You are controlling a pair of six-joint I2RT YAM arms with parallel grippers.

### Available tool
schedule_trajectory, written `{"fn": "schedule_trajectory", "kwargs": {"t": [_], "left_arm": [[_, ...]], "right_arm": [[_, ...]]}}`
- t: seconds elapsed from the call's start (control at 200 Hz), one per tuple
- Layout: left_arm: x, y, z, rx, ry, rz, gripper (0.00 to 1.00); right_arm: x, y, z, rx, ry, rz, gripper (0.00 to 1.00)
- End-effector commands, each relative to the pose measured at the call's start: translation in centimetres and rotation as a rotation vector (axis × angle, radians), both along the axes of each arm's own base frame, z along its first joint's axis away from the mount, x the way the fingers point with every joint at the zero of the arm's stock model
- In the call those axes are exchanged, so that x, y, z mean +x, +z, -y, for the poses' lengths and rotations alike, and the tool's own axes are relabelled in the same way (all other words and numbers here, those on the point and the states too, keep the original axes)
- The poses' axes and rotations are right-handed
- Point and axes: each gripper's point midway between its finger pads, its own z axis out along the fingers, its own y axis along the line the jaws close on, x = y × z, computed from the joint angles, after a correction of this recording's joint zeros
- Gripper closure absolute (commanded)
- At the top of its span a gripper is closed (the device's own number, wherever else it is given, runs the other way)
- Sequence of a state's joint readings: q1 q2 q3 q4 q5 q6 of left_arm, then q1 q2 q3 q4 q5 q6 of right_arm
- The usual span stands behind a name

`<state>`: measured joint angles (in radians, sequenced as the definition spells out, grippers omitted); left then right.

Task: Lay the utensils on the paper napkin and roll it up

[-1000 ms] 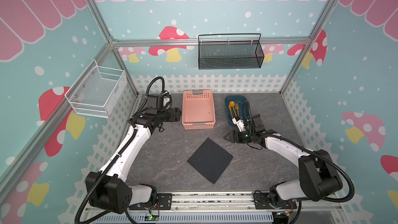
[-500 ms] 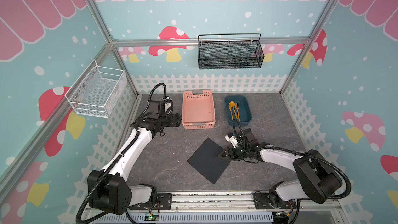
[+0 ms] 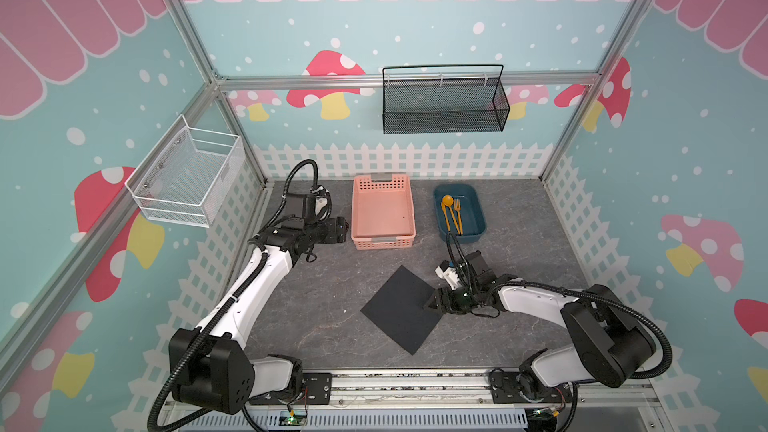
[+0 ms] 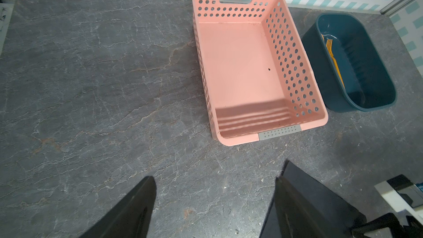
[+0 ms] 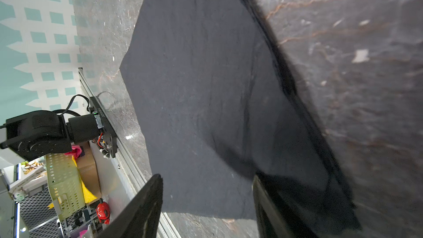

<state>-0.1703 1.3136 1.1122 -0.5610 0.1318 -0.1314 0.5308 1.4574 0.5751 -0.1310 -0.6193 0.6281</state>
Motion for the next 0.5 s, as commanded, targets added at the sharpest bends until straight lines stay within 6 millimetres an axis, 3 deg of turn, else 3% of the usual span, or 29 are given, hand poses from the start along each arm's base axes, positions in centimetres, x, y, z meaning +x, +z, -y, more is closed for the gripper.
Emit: {"fn": "schedule_trajectory", "kwargs": {"t": [0.0, 0.49], "left_arm": [[0.4, 0.0, -0.3, -0.001, 0.01, 0.006, 0.17], [0.3, -0.2, -0.5, 0.014, 0.019, 0.006, 0.17]], "right_arm": [[-1.5, -3.0, 3.0, -0.193, -0.007, -0.059, 0.35], [-2.0, -2.3, 6.3, -0.372, -0.044, -0.06, 0.34]]}}
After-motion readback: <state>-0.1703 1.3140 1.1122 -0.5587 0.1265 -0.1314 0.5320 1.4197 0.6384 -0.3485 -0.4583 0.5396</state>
